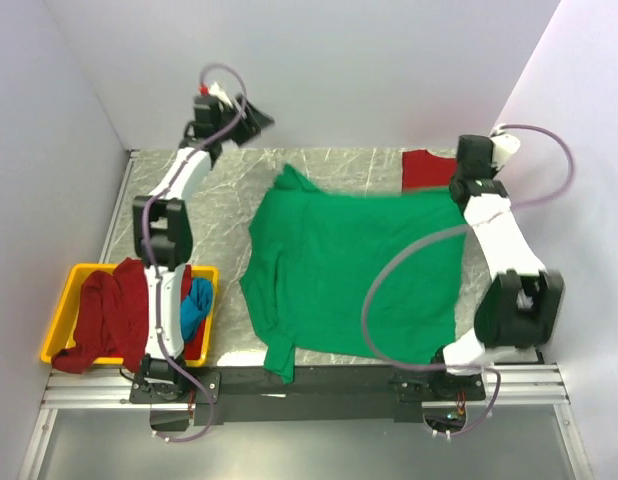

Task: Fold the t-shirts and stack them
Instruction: Flatten the tshirt out

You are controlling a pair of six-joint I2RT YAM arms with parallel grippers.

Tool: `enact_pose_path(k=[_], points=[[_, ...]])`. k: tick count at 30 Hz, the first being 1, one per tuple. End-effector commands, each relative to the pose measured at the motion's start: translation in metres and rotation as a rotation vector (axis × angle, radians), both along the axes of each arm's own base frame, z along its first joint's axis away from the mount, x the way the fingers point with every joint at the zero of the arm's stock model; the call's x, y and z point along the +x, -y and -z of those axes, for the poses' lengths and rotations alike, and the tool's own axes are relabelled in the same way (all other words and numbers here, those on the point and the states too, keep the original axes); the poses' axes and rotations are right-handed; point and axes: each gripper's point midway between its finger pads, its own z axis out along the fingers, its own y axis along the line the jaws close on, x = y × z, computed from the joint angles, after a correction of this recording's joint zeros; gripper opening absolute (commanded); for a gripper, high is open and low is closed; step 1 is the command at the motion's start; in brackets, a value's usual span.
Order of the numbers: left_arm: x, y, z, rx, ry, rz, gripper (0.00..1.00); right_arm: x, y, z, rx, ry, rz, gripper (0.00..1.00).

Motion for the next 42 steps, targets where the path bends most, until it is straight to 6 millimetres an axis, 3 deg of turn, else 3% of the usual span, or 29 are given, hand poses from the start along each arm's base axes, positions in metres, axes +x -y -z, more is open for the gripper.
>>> enact_pose_path(k=[1, 2, 3, 4, 5, 6, 7, 8, 9, 10, 12, 13, 15, 16, 17, 18, 23, 27, 32, 36, 42], points=[[-0.016, 0.026, -0.065, -0.007, 0.107, 0.064, 0.75, 0.017, 0.011, 0.002, 0.013, -0.014, 0.05, 0.45], [-0.022, 0.029, -0.045, -0.001, 0.059, 0.068, 0.77, 0.019, 0.007, 0.008, 0.028, -0.027, 0.025, 0.53], [-0.035, 0.034, -0.057, -0.002, 0.071, 0.076, 0.78, 0.019, 0.004, 0.008, 0.035, -0.023, 0.009, 0.62], [-0.045, 0.035, -0.027, 0.014, 0.001, 0.073, 0.79, 0.015, 0.0, 0.017, 0.046, -0.037, -0.01, 0.7], [-0.06, 0.035, -0.038, 0.017, 0.003, 0.073, 0.79, 0.014, -0.004, 0.018, 0.055, -0.028, -0.029, 0.73], [-0.07, 0.039, -0.029, 0.027, -0.028, 0.077, 0.79, 0.011, -0.006, 0.016, 0.066, -0.016, -0.036, 0.76], [-0.082, 0.034, -0.002, 0.053, -0.099, 0.058, 0.79, 0.004, -0.008, 0.025, 0.078, -0.037, -0.04, 0.78], [-0.095, 0.033, 0.012, 0.074, -0.162, 0.053, 0.79, -0.001, -0.011, 0.031, 0.087, -0.053, -0.049, 0.78], [-0.111, 0.036, 0.006, 0.086, -0.173, 0.055, 0.79, -0.004, -0.017, 0.032, 0.108, -0.053, -0.081, 0.78], [-0.126, 0.035, 0.029, 0.112, -0.243, 0.049, 0.79, -0.011, -0.023, 0.046, 0.124, -0.083, -0.1, 0.78], [-0.152, 0.031, 0.045, 0.159, -0.336, 0.015, 0.79, -0.019, -0.033, 0.055, 0.161, -0.103, -0.148, 0.78], [-0.166, 0.028, 0.066, 0.163, -0.41, -0.002, 0.79, -0.025, -0.044, 0.069, 0.202, -0.133, -0.195, 0.78], [-0.185, 0.025, 0.074, 0.165, -0.451, -0.023, 0.79, -0.036, -0.055, 0.087, 0.249, -0.17, -0.233, 0.77], [-0.201, 0.022, 0.096, 0.163, -0.512, -0.039, 0.79, -0.039, -0.066, 0.093, 0.289, -0.179, -0.274, 0.77], [-0.208, 0.02, 0.094, 0.152, -0.509, -0.049, 0.79, -0.041, -0.07, 0.097, 0.31, -0.181, -0.286, 0.77], [-0.219, 0.017, 0.111, 0.153, -0.544, -0.06, 0.8, -0.045, -0.073, 0.104, 0.328, -0.195, -0.294, 0.77], [-0.239, 0.011, 0.15, 0.157, -0.636, -0.087, 0.81, -0.049, -0.093, 0.127, 0.428, -0.268, -0.347, 0.77], [-0.239, 0.016, 0.163, 0.159, -0.636, -0.073, 0.81, -0.05, -0.102, 0.153, 0.496, -0.33, -0.353, 0.76], [-0.234, 0.02, 0.177, 0.161, -0.657, -0.067, 0.82, -0.053, -0.105, 0.175, 0.53, -0.389, -0.339, 0.76], [-0.24, 0.008, 0.201, 0.233, -0.735, -0.115, 0.82, -0.055, -0.105, 0.192, 0.552, -0.44, -0.325, 0.76], [-0.237, -0.006, 0.21, 0.296, -0.77, -0.158, 0.82, -0.054, -0.098, 0.206, 0.545, -0.48, -0.29, 0.75]])
